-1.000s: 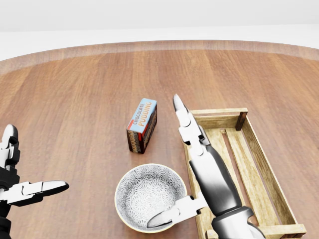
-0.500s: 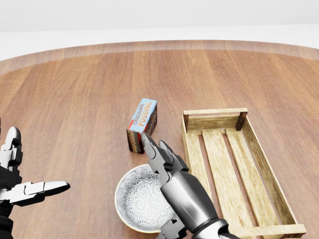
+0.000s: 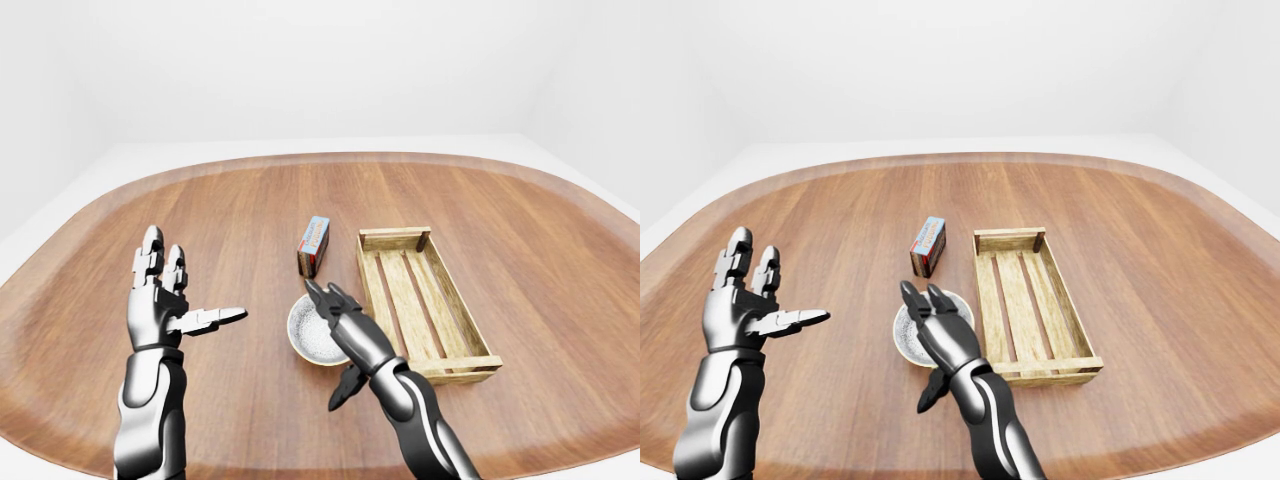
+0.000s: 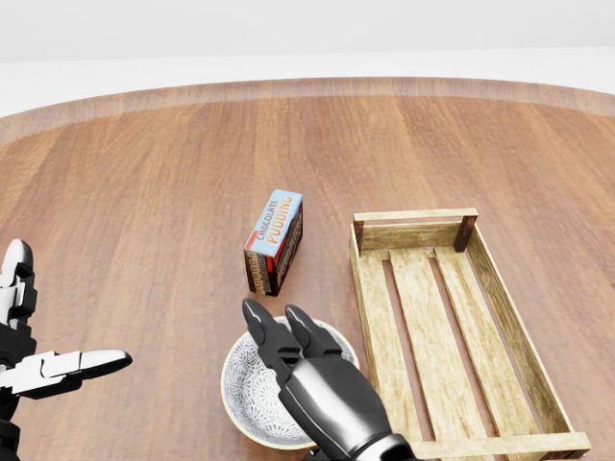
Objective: Pick up the bowl on the left and put it in the tray.
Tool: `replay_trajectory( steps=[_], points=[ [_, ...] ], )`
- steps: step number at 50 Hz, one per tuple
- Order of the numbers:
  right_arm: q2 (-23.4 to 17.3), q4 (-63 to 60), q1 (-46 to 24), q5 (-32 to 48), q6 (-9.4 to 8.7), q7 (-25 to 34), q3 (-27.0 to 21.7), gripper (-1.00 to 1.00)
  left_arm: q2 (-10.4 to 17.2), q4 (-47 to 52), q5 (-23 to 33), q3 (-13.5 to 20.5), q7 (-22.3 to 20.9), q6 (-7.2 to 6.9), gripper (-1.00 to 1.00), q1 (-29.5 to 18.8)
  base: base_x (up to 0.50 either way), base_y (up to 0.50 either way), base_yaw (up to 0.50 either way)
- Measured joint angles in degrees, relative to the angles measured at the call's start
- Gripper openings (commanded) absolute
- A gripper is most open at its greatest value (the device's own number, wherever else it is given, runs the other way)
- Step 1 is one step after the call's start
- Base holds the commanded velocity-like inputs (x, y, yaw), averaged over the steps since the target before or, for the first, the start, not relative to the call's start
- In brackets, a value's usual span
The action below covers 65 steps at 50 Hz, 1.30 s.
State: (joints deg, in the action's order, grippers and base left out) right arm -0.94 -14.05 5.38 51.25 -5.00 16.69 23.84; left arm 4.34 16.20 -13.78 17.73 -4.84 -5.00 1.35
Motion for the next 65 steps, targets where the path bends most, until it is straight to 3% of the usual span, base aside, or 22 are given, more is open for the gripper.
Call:
replay_trajectory(
  steps=[19,65],
  points=[
    [1.10,4.84,-0.30,5.06,0.00,-1.95,2.01,1.00,0.02,-0.18,-0.03,-0.02,-0.02,0.00,1.00,-0.15,0.00,0.00,0.00],
    [2.33,21.21,-4.63,6.29,0.00,-2.49,-3.86,1.00,0.02,0.10,-0.22,0.04,-0.01,0.00,1.00,0.02,0.00,0.00,0.00]
  ],
)
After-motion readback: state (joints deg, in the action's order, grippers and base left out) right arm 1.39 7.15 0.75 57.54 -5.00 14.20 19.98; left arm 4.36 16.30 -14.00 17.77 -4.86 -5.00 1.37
